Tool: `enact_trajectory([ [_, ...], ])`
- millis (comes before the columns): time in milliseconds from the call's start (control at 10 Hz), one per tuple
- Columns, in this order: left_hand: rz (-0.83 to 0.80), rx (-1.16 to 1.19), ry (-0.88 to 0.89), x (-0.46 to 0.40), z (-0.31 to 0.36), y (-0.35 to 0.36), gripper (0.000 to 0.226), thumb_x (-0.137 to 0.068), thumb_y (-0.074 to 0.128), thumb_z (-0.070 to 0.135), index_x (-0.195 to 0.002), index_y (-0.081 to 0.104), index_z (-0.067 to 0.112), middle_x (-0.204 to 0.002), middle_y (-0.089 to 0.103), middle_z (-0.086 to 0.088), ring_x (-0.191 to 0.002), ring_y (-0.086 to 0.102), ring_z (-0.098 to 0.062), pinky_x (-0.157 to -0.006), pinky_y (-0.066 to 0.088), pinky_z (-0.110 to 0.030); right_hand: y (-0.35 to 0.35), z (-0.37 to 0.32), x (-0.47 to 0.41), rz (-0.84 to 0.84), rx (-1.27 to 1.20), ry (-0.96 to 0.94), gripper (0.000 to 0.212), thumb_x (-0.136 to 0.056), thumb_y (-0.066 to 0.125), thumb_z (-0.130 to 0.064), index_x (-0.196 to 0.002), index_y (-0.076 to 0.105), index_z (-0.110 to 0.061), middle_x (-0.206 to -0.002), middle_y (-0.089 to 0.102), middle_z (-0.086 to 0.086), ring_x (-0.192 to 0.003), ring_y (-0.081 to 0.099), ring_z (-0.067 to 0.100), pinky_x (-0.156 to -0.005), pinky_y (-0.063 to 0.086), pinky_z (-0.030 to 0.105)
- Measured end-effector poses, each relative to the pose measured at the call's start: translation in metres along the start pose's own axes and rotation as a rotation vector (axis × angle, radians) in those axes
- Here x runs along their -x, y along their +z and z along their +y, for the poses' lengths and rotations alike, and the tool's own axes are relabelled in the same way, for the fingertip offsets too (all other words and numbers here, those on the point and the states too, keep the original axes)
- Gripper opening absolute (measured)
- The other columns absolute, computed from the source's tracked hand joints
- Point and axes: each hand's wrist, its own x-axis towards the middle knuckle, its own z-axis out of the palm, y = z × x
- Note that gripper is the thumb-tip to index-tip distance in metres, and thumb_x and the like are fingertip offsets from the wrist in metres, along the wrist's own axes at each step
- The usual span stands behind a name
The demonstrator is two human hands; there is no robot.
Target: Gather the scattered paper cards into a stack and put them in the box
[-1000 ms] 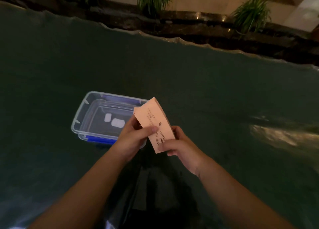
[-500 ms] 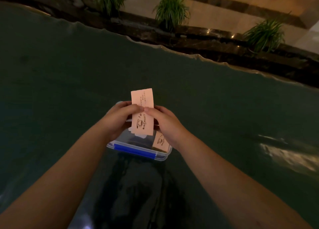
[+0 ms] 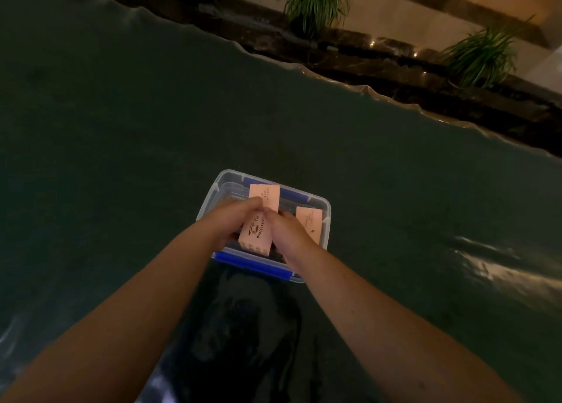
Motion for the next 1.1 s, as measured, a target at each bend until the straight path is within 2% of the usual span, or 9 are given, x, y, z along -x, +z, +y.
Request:
enact_trajectory([
  [100,0.013,-0.026,-0.008,-0.008,-0.005,0.005,0.025,-0.099,0.062,0.036,-0.121,0.063,0.025,-0.111,0.077,-0.012,-0.102,0.074,-0.031,-0.094,0.059,-0.053,0.003,0.009,-0.008,0.019,-0.01,0.013,0.02,-0.106,0.048,-0.052,-0.118,0.057,-0.037,-0.116,0.077,0.002,-0.106,0.075,0.022,-0.102,0.06,0.049],
  [300,0.029,-0.093,-0.008,-0.021,-0.009,0.008,0.012,-0.1,0.061,0.037,-0.109,0.064,0.03,-0.104,0.077,-0.007,-0.095,0.076,-0.026,-0.09,0.061,-0.05,0.008,0.012,-0.019,0.06,0.027,0.055,0.046,-0.108,0.043,-0.051,-0.144,0.056,-0.026,-0.12,0.076,0.004,-0.11,0.073,0.024,-0.104,0.057,0.05],
  [400,0.036,-0.097,-0.016,-0.025,-0.01,0.007,0.009,-0.099,0.062,0.035,-0.107,0.064,0.03,-0.105,0.077,-0.007,-0.096,0.075,-0.027,-0.09,0.061,-0.051,0.01,0.012,-0.022,0.081,0.07,0.072,0.046,-0.109,0.041,-0.052,-0.145,0.056,-0.027,-0.123,0.074,0.005,-0.111,0.072,0.025,-0.106,0.056,0.05],
  [600,0.051,-0.163,-0.009,-0.029,-0.013,0.009,0.019,-0.096,0.068,0.031,-0.115,0.067,0.027,-0.108,0.076,-0.006,-0.1,0.074,-0.027,-0.091,0.06,-0.053,0.013,0.011,-0.025,0.141,0.096,0.098,0.038,-0.112,0.04,-0.044,-0.14,0.055,-0.023,-0.124,0.072,0.009,-0.105,0.072,0.025,-0.096,0.06,0.04],
  [700,0.086,-0.23,0.014,-0.03,-0.013,0.011,0.017,-0.096,0.068,0.032,-0.112,0.066,0.028,-0.105,0.075,-0.004,-0.099,0.073,-0.024,-0.092,0.059,-0.05,0.013,0.007,-0.022,0.153,0.113,0.099,0.037,-0.113,0.04,-0.04,-0.14,0.056,-0.02,-0.129,0.071,0.012,-0.109,0.071,0.026,-0.084,0.056,0.034],
  [800,0.139,-0.373,0.068,-0.03,-0.012,0.017,0.017,-0.098,0.064,0.035,-0.112,0.067,0.027,-0.106,0.074,-0.005,-0.095,0.071,-0.02,-0.088,0.059,-0.044,0.01,0.003,-0.02,0.122,0.144,0.094,0.037,-0.113,0.042,-0.038,-0.14,0.055,-0.017,-0.127,0.071,0.013,-0.104,0.07,0.024,-0.082,0.055,0.033],
  [900,0.175,-0.485,0.115,-0.024,-0.012,0.02,0.026,-0.1,0.061,0.035,-0.123,0.066,0.023,-0.11,0.073,-0.005,-0.098,0.07,-0.021,-0.089,0.058,-0.044,0.007,-0.002,-0.012,0.109,0.163,0.076,0.033,-0.112,0.045,-0.034,-0.138,0.056,-0.017,-0.121,0.071,0.01,-0.096,0.068,0.02,-0.074,0.052,0.031],
  [1000,0.217,-0.548,0.163,-0.012,-0.012,0.02,0.038,-0.101,0.059,0.036,-0.137,0.058,0.024,-0.116,0.069,-0.005,-0.101,0.067,-0.021,-0.091,0.058,-0.045,-0.003,-0.003,0.0,0.107,0.188,0.026,0.022,-0.111,0.047,-0.032,-0.124,0.06,-0.021,-0.106,0.069,0.004,-0.088,0.067,0.016,-0.063,0.047,0.029],
  [1100,0.332,-0.635,0.322,0.017,-0.007,0.021,0.046,-0.1,0.062,0.037,-0.143,0.053,0.026,-0.132,0.066,-0.005,-0.098,0.064,-0.015,-0.077,0.054,-0.032,-0.03,0.005,0.025,0.076,0.243,-0.106,0.019,-0.11,0.049,-0.033,-0.095,0.061,-0.031,-0.096,0.068,-0.004,-0.084,0.066,0.011,-0.062,0.046,0.028],
])
